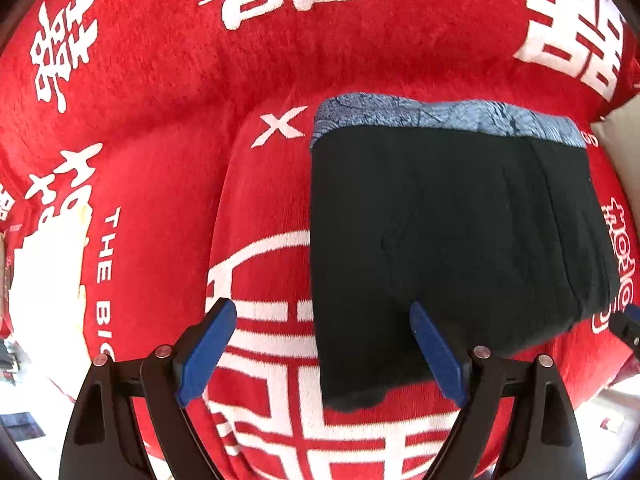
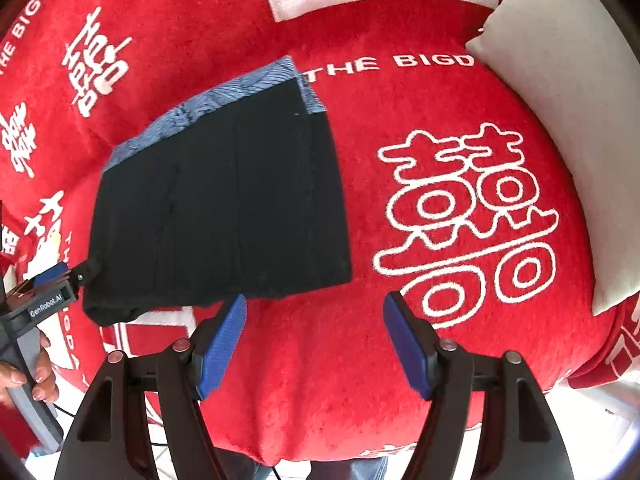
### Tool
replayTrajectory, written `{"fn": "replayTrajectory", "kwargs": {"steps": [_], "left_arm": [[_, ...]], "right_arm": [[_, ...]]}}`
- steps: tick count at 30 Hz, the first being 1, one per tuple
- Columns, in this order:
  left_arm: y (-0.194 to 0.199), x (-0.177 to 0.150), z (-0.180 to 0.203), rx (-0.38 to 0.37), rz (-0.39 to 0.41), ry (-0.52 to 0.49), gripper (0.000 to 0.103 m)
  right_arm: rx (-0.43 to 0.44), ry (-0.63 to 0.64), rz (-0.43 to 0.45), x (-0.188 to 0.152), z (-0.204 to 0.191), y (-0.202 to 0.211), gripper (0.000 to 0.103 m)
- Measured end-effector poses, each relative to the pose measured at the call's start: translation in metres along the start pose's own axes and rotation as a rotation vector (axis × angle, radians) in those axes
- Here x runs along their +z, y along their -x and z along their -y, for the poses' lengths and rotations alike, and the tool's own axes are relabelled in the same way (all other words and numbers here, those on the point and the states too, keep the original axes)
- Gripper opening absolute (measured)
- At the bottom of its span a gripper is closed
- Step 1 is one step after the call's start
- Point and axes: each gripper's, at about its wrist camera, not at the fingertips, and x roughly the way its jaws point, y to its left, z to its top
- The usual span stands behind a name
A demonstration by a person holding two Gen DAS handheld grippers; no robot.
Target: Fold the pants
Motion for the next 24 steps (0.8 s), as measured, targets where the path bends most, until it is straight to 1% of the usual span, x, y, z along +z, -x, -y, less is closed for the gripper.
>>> {"fn": "replayTrajectory", "kwargs": {"steps": [4,8,11,14,16,19,22,24], "left_arm": [[0.005,-0.006,-0.002,0.001,-0.021,-0.022,0.089],[0.005,-0.005,0.001,0.005,-0.031,-0.056,0.089],[0.003,0.001,0.002,-0.007,-0.031,-0.080,0.089],[0.002,0.013,-0.005,-0.024,-0.017,-0.070,0.089],[0.001,0.023,-0.013,-0.052,-0.007,-0.043,0.089],[-0.003,0.036,-0.023,-0.103,-0.001,-0.012,0.089],[-0.011,0.045,-0.032,-0.171,-0.009,0.009,0.089],[-0.017,0.048,-0.038,-0.214,-0.023,0.028,0.089]], "right_arm": [[0.012,-0.019,0.011,-0.004,-0.001,0.005,0.074],[0.022,-0.063,0.045,-0.008,0.007,0.012,0.074],[0.033,-0.088,0.065,-0.009,0.016,0.015,0.074],[0.048,-0.109,0.083,-0.001,0.027,0.016,0.074],[0.073,-0.127,0.096,0.010,0.037,0.018,0.074],[0.134,-0.134,0.114,0.031,0.049,0.018,0.075],[0.202,-0.118,0.087,0.053,0.056,0.008,0.077],[0.255,-0.097,0.044,0.066,0.057,-0.004,0.077]]}}
